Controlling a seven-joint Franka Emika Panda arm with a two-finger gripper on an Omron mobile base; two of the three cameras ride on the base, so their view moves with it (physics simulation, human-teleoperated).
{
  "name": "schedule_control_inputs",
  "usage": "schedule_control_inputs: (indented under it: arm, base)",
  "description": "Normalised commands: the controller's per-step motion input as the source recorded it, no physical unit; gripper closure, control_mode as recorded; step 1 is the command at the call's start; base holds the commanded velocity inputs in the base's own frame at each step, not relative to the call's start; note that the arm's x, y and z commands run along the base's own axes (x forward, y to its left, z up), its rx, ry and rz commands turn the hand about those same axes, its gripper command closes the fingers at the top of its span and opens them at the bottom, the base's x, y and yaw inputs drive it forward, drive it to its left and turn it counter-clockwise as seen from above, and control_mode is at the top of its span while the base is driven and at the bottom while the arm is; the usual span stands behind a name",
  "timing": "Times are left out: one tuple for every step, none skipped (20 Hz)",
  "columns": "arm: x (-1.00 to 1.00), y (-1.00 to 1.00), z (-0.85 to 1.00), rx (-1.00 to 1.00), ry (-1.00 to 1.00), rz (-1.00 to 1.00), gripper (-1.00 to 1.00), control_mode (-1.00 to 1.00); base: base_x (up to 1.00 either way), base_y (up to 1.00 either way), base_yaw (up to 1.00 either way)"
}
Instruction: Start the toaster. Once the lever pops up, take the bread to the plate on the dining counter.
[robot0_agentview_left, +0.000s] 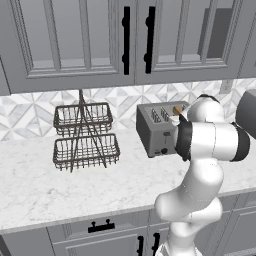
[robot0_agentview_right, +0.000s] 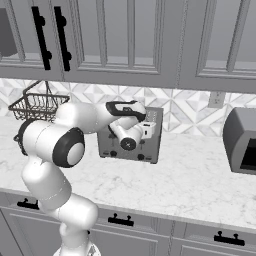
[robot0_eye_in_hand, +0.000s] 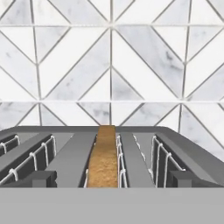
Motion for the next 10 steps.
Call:
schedule_control_inputs:
  arm:
    - [0.08, 0.00, 0.00, 0.00, 0.01, 0.00, -1.00, -1.00]
    - [0.00, 0.00, 0.00, 0.00, 0.02, 0.00, -1.00, -1.00]
    - [0.00, 0.00, -0.06, 0.00, 0.01, 0.00, -1.00, -1.00]
    - [0.00, 0.00, -0.16, 0.00, 0.00, 0.00, -1.00, -1.00]
    - [0.00, 0.00, -0.16, 0.00, 0.01, 0.00, -1.00, -1.00]
    - [0.00, 0.00, -0.14, 0.00, 0.00, 0.00, -1.00, -1.00]
    - [0.00, 0.00, -0.12, 0.00, 0.00, 0.00, -1.00, -1.00]
    - [0.00, 0.00, -0.07, 0.00, 0.00, 0.00, -1.00, -1.00]
    - [0.00, 0.00, -0.06, 0.00, 0.00, 0.00, -1.00, -1.00]
    - [0.00, 0.00, -0.02, 0.00, 0.00, 0.00, -1.00, -1.00]
  base:
    - [0.00, 0.00, 0.00]
    - [0.00, 0.00, 0.00]
    - [0.00, 0.00, 0.00]
    - [0.00, 0.00, 0.00]
    - [0.00, 0.00, 0.00]
    - [0.00, 0.00, 0.00]
    - [0.00, 0.00, 0.00]
    - [0.00, 0.00, 0.00]
    - [0.00, 0.00, 0.00]
    - [0.00, 0.00, 0.00]
